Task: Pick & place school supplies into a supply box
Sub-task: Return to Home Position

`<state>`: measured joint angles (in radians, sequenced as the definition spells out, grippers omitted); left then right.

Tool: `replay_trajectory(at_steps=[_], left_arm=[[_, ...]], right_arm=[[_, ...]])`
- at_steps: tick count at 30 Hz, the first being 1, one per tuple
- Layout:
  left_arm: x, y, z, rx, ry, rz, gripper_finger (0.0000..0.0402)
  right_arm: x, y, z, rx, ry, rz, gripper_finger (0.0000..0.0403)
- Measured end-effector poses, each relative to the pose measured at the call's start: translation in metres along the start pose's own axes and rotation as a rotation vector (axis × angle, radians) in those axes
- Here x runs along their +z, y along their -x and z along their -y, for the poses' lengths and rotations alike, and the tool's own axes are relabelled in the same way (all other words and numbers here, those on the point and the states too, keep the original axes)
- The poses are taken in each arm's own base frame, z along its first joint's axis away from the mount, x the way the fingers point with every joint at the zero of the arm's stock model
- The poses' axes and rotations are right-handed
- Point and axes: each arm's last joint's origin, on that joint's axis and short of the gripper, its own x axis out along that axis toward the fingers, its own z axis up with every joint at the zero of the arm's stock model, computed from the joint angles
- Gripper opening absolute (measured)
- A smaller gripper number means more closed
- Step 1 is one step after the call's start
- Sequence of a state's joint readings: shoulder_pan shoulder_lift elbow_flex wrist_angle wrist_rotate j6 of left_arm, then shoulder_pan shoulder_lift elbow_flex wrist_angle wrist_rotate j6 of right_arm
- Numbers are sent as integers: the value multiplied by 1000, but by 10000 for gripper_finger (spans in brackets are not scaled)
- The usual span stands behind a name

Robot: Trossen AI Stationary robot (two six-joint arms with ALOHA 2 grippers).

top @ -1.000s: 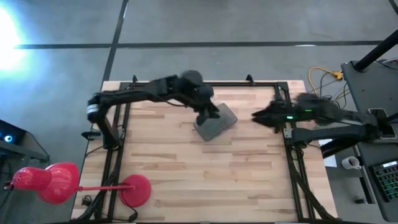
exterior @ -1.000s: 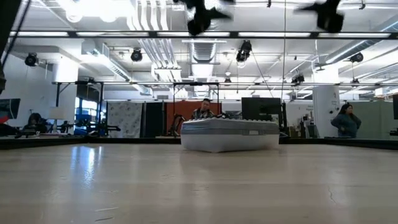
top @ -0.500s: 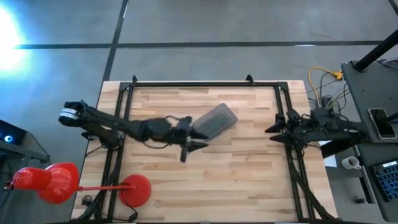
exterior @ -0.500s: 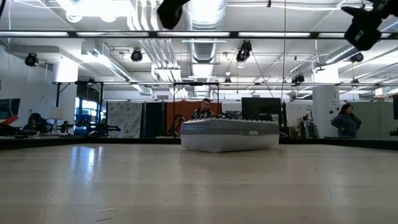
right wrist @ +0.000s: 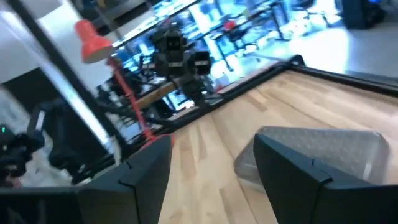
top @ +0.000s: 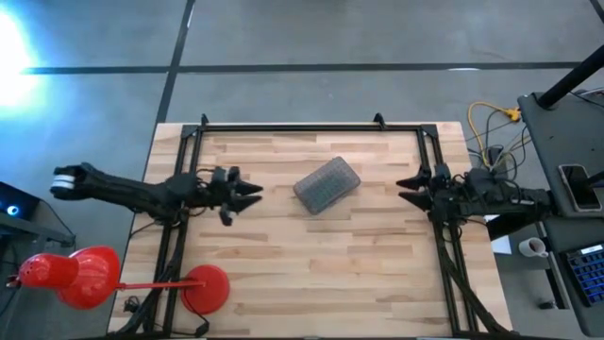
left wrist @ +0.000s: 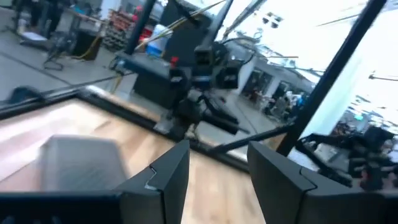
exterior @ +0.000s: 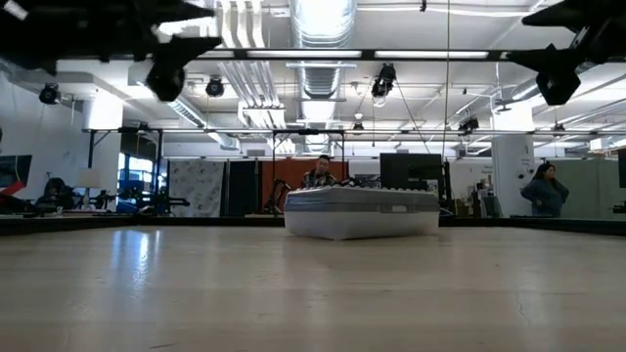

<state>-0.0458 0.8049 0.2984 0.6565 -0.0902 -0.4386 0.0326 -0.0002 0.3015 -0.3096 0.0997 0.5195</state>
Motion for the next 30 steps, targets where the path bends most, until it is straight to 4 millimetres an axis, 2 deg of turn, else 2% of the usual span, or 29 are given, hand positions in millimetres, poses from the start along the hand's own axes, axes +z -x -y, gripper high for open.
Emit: replay_trajectory(at_steps=[4,8,16,22,26,30], left_arm=[[-12,33,-13,2,99,57,147],[-35,58,-26,-18,185,72,147],[-49,76,-34,165,158,-246,147],[-55,84,-37,95,168,-155,147],[-49,86,-35,66,170,-97,147],[-45,88,-36,66,169,-53,147]], right_arm=[[0,0,1,-34,-69,-12,219],[-1,-2,1,-42,-70,-20,219],[-5,-4,3,-49,-59,-24,219],[-23,-11,14,-76,-55,-44,219],[-49,-22,31,-117,-54,-52,219],[-45,-28,34,-32,-65,159,219]])
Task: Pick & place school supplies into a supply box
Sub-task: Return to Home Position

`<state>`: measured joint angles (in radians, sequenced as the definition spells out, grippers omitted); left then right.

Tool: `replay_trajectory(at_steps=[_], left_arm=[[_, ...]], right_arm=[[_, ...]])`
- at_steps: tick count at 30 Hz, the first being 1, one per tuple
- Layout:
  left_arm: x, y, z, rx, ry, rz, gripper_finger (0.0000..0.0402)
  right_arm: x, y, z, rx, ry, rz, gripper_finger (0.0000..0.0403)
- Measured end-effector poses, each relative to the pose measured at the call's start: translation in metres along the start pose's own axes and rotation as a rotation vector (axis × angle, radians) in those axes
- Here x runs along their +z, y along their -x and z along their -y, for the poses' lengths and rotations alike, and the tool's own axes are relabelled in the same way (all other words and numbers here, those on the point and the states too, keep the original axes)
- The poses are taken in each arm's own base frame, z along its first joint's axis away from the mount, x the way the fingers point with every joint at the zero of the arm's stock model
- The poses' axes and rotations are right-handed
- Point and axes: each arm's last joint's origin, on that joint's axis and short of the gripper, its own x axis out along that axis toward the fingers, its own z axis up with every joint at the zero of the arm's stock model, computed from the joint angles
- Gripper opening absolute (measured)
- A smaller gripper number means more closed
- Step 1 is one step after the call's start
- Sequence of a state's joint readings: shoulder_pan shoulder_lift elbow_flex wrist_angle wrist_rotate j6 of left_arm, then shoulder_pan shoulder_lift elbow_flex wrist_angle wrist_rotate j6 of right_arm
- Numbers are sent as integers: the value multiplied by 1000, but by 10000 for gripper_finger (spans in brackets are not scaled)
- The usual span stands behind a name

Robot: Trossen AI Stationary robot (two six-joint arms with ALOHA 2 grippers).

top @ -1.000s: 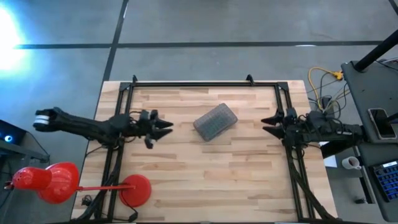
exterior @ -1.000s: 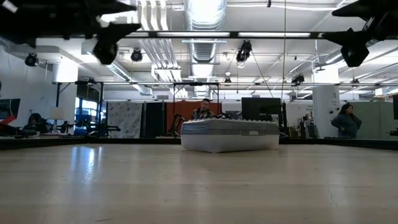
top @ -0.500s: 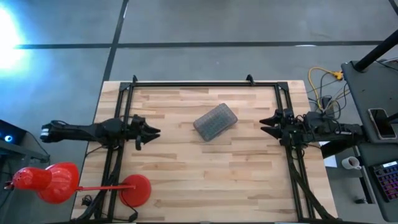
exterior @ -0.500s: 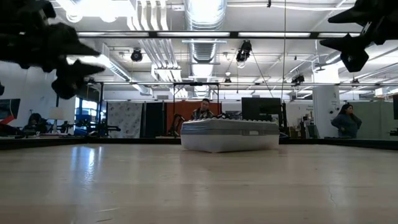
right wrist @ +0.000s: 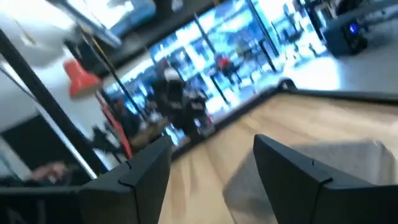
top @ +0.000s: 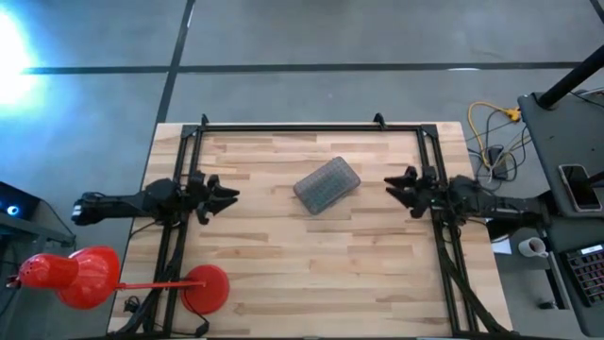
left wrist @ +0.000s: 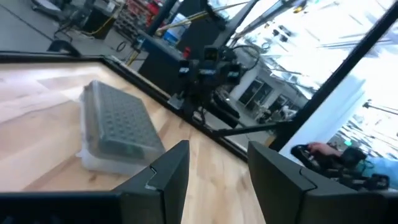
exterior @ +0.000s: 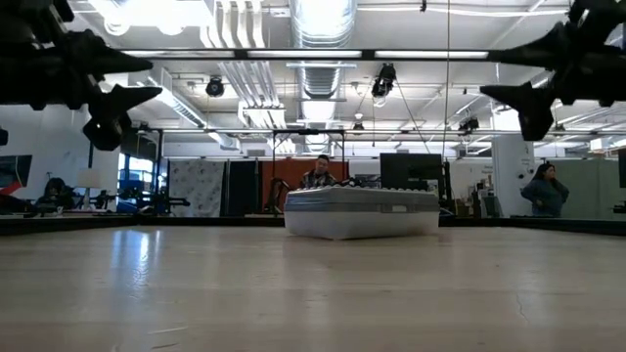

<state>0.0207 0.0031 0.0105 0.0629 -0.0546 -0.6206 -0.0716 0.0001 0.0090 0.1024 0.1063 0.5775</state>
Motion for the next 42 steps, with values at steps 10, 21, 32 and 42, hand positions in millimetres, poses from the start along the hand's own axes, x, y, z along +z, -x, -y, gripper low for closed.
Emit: replay_trajectory(at_steps=[10,21,32,42], left_arm=[[0,0,-4,44,-4,5,147],[-1,-2,-8,81,-6,-16,147],[-14,-10,-17,183,-11,-161,147],[-25,-16,-25,271,-15,-283,147]], right_arm=[[16,1,2,-26,1,174,219],[15,1,0,-6,-4,161,219],[13,-1,1,-12,-4,134,219],[12,-2,2,-20,-2,119,219]])
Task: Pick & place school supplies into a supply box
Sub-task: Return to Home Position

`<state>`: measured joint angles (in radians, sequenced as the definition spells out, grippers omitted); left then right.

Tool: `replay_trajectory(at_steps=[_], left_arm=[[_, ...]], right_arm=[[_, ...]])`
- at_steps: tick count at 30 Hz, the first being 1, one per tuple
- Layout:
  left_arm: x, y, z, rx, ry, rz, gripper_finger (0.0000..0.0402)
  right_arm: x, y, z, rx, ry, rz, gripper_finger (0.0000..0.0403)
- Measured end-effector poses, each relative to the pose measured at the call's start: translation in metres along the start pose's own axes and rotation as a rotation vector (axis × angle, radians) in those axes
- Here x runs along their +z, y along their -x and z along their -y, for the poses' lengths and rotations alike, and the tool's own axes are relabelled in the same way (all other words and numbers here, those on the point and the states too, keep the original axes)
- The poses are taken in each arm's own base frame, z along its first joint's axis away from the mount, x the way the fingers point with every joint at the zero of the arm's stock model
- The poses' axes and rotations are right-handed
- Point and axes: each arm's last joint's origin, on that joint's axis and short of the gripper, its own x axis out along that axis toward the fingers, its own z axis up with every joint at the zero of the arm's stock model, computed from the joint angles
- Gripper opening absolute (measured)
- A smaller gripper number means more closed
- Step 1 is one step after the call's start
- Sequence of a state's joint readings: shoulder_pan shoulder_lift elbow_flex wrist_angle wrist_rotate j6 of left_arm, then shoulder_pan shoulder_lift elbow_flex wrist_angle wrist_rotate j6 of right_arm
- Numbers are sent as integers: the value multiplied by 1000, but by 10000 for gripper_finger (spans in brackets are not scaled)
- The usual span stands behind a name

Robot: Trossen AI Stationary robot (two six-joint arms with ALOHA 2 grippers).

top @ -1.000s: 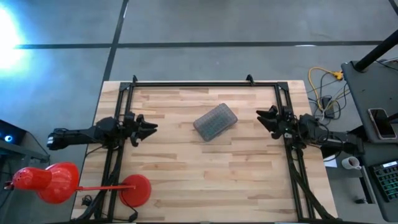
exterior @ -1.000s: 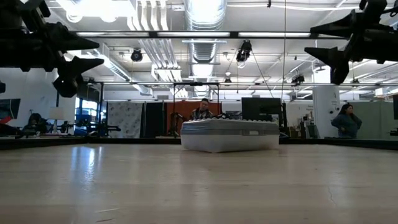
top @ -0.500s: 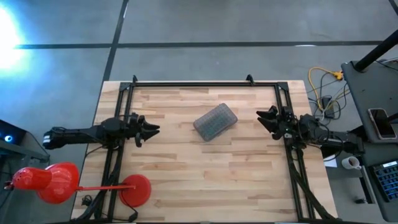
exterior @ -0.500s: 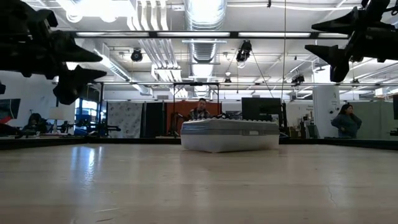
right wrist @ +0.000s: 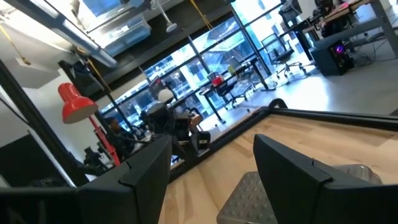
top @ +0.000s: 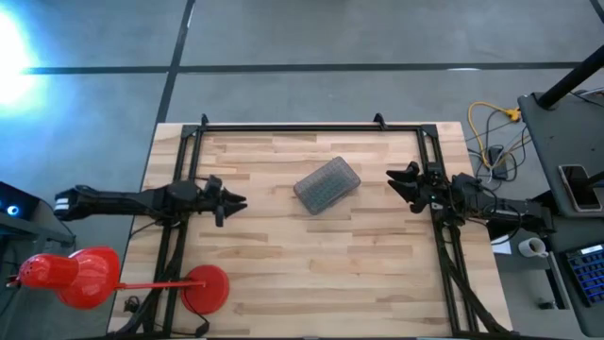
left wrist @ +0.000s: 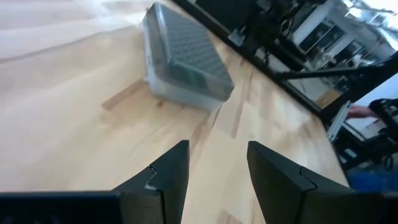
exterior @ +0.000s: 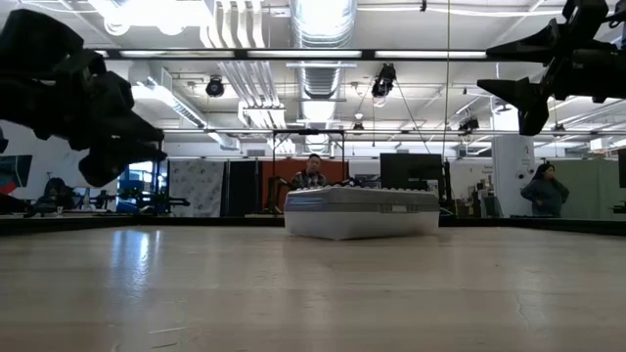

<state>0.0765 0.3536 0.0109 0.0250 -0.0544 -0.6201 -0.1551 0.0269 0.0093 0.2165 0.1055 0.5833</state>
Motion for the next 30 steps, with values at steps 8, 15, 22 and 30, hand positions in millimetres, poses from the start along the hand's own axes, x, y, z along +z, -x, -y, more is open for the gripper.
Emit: replay_trajectory(at_steps=[8,15,22,30], left_arm=[[-7,-6,-4,56,-5,-78,147],[-11,-9,-7,93,-9,-130,147],[-14,-11,-9,115,-11,-162,147],[-14,-11,-10,119,-11,-166,147]], right_arm=[[0,0,0,0,0,-1,219],[0,0,0,-1,0,-1,219],[0,0,0,0,0,-1,219],[0,0,0,0,0,-1,219]])
